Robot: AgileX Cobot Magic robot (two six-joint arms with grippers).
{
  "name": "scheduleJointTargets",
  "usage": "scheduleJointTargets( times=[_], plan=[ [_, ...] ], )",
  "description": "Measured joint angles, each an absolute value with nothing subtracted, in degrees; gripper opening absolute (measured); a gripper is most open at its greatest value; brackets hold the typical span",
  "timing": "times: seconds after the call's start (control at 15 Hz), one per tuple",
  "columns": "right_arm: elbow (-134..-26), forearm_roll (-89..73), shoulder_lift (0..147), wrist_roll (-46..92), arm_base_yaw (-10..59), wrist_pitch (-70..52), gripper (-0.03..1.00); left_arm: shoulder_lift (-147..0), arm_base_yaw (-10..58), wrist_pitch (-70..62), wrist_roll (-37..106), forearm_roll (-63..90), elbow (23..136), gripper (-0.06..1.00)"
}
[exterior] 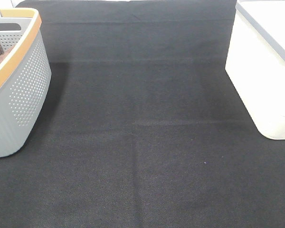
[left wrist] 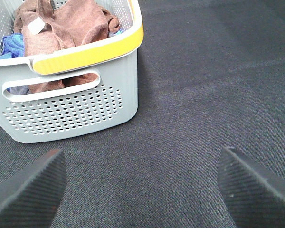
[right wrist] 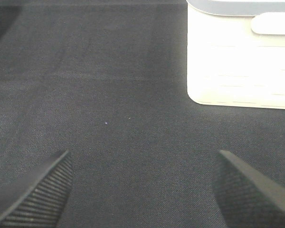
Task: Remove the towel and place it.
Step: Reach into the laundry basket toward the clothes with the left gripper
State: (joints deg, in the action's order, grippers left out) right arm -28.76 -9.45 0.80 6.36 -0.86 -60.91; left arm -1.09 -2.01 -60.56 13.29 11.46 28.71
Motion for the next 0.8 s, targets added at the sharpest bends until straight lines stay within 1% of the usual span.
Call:
scheduleJointTargets(
  times=[0.8],
  plan=[
    [-28.8, -9.5, 0.8, 6.4, -0.9, -60.9, 0.77, -1.1, -2.0, -60.6, 13.3, 11.5, 28.7, 0.83]
  ],
)
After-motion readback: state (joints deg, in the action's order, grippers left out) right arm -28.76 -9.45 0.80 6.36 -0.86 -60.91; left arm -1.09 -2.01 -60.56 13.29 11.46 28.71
